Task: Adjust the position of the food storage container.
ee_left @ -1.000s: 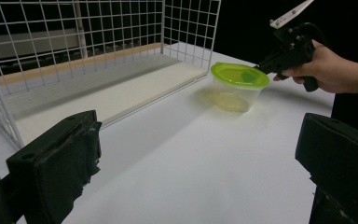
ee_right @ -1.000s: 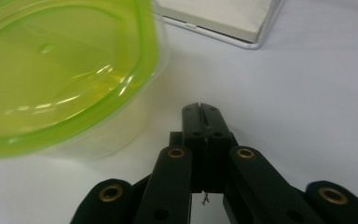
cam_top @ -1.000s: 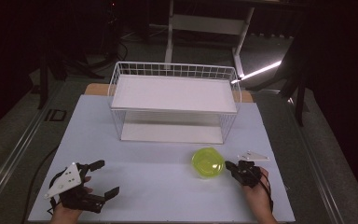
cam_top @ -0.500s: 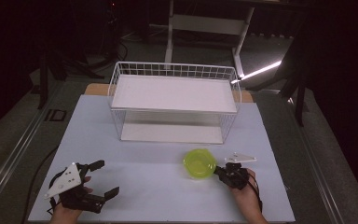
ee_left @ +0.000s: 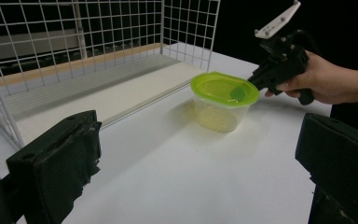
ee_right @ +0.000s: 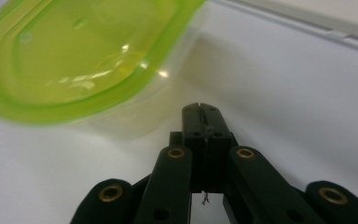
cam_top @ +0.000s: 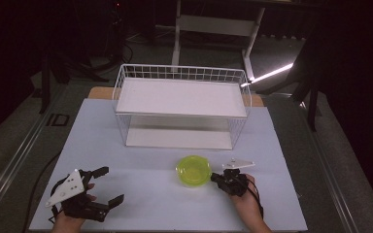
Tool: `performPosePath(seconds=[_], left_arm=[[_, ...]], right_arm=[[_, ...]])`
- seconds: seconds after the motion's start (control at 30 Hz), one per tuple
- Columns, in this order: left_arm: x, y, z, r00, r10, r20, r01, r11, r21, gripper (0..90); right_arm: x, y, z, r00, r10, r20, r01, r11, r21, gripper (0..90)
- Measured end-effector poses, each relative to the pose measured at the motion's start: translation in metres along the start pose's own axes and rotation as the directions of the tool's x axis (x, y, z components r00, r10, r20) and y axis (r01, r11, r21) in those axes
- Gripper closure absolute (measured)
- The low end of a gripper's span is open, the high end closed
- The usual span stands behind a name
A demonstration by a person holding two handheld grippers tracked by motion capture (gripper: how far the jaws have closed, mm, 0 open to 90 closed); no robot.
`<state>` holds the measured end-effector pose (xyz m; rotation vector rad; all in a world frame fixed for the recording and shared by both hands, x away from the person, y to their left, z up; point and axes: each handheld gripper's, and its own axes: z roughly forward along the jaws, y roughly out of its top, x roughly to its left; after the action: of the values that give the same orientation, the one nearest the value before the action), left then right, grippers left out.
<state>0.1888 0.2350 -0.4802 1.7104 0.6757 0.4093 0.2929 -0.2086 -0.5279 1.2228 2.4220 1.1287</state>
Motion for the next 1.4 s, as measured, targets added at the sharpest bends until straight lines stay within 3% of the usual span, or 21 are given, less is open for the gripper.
performPosePath(seconds=[0.27, 0.33, 0.8, 1.4], left_arm=[[0.000, 0.000, 0.000, 1.0000, -0.001, 0.002, 0.001, 1.0000, -0.002, 0.9], [0.000, 0.000, -0.001, 1.0000, -0.001, 0.001, 0.001, 1.0000, -0.003, 0.9], [0.000, 0.000, 0.000, 0.9999, 0.004, 0.009, -0.004, 1.0000, 0.000, 0.9], [-0.001, 0.000, 0.001, 0.9999, 0.002, 0.016, -0.002, 1.0000, 0.007, 0.9]], right_arm=[[-0.001, 0.006, 0.013, 0.9999, 0.010, -0.011, -0.010, 1.000, 0.005, 90.0], [0.008, 0.007, 0.018, 0.9995, -0.005, -0.032, 0.005, 1.000, 0.013, 90.0], [0.037, 0.011, 0.029, 0.9941, -0.020, -0.107, 0.023, 0.999, 0.027, 90.0], [0.048, 0.024, 0.048, 0.9904, -0.033, -0.134, 0.037, 0.999, 0.034, 90.0]])
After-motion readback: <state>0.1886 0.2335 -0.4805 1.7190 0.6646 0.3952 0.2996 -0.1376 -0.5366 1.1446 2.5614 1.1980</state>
